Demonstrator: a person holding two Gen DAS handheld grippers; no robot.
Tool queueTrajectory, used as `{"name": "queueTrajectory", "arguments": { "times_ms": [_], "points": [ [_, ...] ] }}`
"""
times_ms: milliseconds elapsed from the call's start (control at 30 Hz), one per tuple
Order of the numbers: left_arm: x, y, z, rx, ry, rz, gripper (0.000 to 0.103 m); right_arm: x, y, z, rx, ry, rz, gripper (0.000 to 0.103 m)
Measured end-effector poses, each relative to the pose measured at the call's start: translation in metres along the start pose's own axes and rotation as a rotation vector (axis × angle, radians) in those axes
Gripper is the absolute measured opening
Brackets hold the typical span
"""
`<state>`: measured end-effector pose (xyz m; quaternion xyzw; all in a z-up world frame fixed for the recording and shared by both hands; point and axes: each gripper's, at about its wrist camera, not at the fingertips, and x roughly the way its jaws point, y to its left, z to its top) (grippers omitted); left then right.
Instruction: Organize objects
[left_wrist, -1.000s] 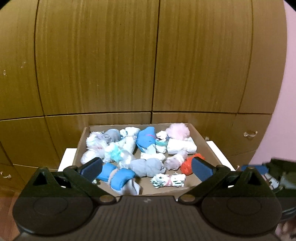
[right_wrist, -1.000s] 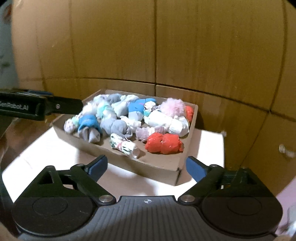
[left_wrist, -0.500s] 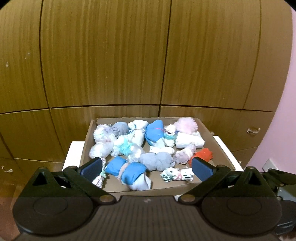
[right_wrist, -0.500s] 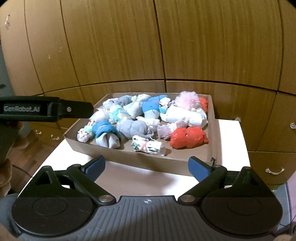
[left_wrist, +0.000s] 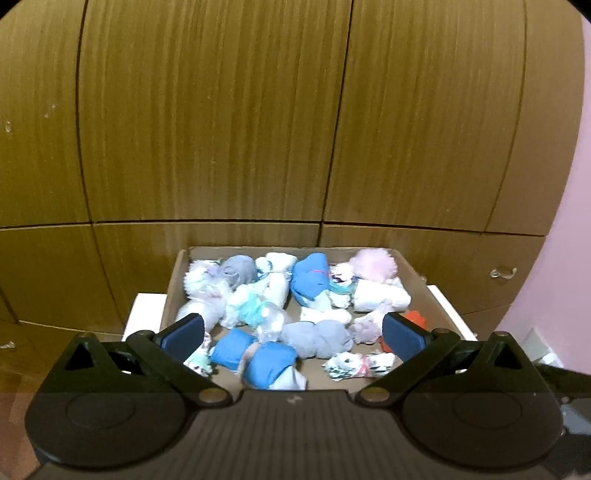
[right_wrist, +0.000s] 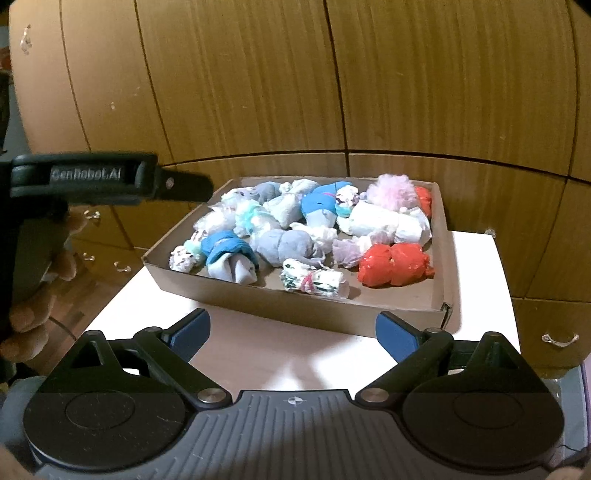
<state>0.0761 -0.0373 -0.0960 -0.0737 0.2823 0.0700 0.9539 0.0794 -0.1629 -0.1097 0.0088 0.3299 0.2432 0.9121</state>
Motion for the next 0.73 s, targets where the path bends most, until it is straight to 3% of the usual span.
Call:
{"name": "queueTrajectory", "arguments": {
  "times_ms": [133, 300, 733],
  "points": [
    [0.001, -0.003, 0.004, 0.008, -0.001, 0.012, 0.102, -0.002, 0.0, -0.001, -0.004, -0.003, 0.008, 0.098],
    [0.001, -0.017, 0.005, 0.079, -0.004, 0.096, 0.102, -0.003, -0.002, 0.001, -0.002, -0.008, 0.004, 0.098],
    [-0.002, -0.016, 0.008, 0.065, -0.024, 0.089, 0.102, 0.0, -0.002, -0.001, 0.001, -0.004, 0.003, 0.098]
  ]
}}
